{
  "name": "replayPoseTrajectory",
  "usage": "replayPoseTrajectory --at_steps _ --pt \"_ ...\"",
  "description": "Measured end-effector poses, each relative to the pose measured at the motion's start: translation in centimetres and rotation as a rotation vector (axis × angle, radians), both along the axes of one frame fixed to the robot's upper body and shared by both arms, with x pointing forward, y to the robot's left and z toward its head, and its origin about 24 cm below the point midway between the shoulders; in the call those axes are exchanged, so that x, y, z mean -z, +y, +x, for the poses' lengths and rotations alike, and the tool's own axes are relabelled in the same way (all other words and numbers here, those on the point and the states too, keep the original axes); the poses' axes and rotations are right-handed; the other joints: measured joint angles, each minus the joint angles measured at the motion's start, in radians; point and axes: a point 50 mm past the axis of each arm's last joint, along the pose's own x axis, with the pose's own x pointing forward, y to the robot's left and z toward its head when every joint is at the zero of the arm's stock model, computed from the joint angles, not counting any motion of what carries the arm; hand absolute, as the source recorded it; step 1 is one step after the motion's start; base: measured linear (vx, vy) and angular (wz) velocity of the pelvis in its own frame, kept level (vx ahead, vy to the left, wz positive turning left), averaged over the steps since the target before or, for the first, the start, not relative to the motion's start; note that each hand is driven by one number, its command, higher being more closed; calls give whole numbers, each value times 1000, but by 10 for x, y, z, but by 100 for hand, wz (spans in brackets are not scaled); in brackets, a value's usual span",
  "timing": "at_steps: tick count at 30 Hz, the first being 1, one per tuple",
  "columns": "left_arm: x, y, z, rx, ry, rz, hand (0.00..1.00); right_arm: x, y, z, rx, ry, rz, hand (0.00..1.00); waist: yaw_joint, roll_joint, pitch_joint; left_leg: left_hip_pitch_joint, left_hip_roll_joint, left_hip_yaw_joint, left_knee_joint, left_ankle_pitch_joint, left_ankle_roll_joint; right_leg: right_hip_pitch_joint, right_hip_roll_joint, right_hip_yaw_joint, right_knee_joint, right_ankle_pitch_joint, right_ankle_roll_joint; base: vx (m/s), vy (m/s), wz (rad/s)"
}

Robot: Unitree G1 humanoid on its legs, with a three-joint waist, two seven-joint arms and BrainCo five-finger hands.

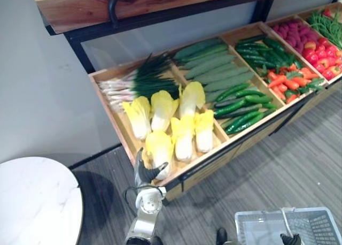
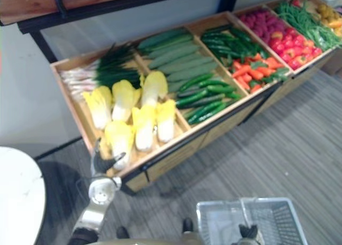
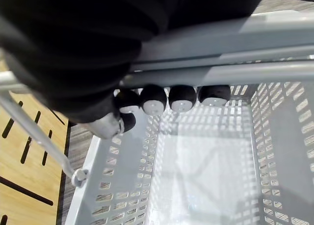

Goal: Pick vegetable in the basket

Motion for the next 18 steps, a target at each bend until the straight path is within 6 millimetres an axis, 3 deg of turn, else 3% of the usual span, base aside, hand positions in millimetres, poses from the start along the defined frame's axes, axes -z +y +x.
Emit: replayPoseTrajectory --at_steps 14,18 --pt "13 -1 7 -8 74 63 0 -1 4 9 -34 -13 -9 100 -7 11 3 0 3 21 3 -3 -4 -10 6 18 -7 4 -3 2 -16 -3" --pt "25 0 8 -24 142 101 0 -3 5 17 -40 -31 -23 100 -28 23 9 3 3 36 3 -5 -6 -19 8 38 -8 10 -4 -19 -20 -13"
